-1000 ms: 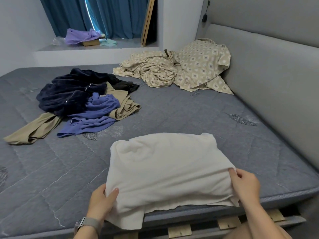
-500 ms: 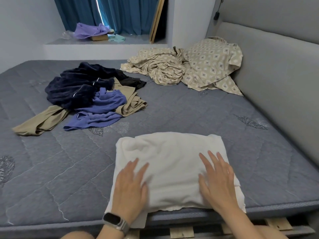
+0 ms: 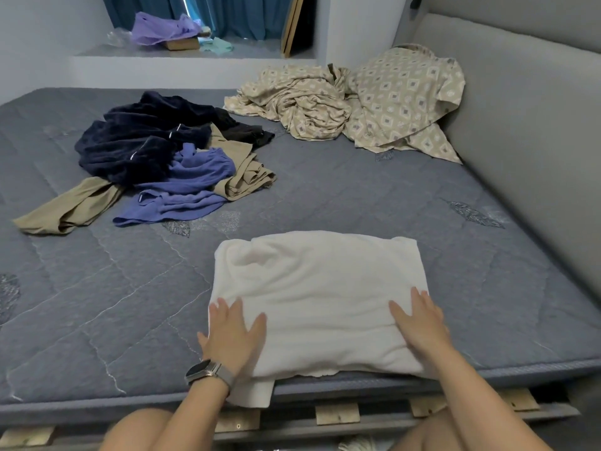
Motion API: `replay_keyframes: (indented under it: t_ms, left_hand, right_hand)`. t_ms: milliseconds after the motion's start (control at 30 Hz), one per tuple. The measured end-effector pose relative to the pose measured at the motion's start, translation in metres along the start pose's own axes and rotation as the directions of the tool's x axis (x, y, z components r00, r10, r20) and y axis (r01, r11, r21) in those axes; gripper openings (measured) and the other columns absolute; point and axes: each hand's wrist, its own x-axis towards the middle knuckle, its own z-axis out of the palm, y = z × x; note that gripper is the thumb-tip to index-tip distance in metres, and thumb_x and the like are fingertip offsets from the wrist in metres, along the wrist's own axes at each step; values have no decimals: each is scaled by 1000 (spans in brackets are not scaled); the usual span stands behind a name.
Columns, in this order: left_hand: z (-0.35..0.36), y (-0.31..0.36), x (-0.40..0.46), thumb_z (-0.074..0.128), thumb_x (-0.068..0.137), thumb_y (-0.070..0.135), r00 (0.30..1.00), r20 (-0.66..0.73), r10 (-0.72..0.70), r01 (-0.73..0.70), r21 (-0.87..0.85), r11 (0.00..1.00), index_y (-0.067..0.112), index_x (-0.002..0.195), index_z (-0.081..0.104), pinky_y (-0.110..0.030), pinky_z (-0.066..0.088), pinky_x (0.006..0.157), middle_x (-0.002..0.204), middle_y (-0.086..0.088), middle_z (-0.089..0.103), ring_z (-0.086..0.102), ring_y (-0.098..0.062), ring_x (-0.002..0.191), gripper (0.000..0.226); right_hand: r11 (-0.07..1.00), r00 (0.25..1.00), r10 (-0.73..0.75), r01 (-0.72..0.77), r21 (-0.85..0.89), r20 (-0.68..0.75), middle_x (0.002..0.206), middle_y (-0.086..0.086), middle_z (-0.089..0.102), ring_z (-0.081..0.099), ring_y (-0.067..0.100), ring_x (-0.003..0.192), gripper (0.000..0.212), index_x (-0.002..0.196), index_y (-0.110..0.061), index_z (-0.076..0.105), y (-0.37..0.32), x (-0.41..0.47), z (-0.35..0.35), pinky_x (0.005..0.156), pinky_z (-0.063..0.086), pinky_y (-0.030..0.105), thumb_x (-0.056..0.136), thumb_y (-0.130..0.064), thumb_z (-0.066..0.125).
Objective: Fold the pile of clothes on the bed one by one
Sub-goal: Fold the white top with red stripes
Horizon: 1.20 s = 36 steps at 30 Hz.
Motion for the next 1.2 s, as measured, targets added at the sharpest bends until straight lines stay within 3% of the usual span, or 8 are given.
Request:
replay_keyframes:
  t_ms: [100,267,333,533,667,933,1067,1200]
  left_hand:
    - [-12,-5,13,55,80,54,963,-244,-115,43,-283,958,5,121,51,-44,37,100,129,-18,51,40,-36,126,64]
    - [-28,-10,27,74,61,61,897,164,-410,424,-579,696,0,118,54,-37,48,85,116,-14,62,60,-33,102,86]
    - [-30,-12,33,82,57,55,893,260,-366,443,-645,622,2,113,59,-37,52,81,105,-11,67,65,-30,91,79]
    - [-39,-1,40,71,83,19,809,581,-86,553,-705,444,6,107,69,-33,51,77,99,-13,73,71,-25,82,27]
    - [-44,0,42,68,83,11,794,600,-96,579,-698,421,5,105,68,-34,51,72,94,-13,74,69,-26,84,23]
    - [-42,-4,34,66,84,15,787,616,38,584,-763,277,5,116,64,-42,50,89,112,-17,69,64,-33,107,33]
    - [-38,-10,30,72,68,7,879,468,94,432,-864,258,7,131,52,-39,55,81,117,-15,67,65,-33,105,66]
    - [-26,-23,21,69,63,9,883,461,86,433,-872,228,2,127,56,-37,56,81,114,-18,68,66,-32,102,65]
  right_hand:
    - [963,980,139,-98,252,-146,146,15,37,31,37,133,79,142,-13,37,4,8,-7,108,27,46,82,-58,61]
    - [890,979,201,-197,411,35,117,9,63,59,30,106,73,114,-9,58,10,15,-11,90,47,39,65,-59,78]
    - [844,981,158,-194,500,114,107,5,66,61,26,96,64,107,-13,61,10,17,-15,86,50,36,63,-54,82]
    - [698,888,99,-383,605,449,104,12,72,68,32,95,93,116,-11,61,15,33,-23,89,53,44,40,-54,92]
    - [640,899,55,-366,675,435,100,13,73,68,33,95,63,115,-9,63,8,36,-30,91,52,44,63,-35,86]
    - [612,866,28,-410,676,500,105,16,72,67,35,100,58,121,-11,58,-3,26,-32,95,50,48,71,-31,80]
    - [496,902,-67,-341,799,427,108,16,71,67,37,99,76,125,-10,56,-10,14,-32,89,51,46,57,-23,86]
    - [300,876,-56,-443,845,480,112,20,68,64,40,105,56,122,-7,61,-10,3,-12,96,47,49,72,-29,73]
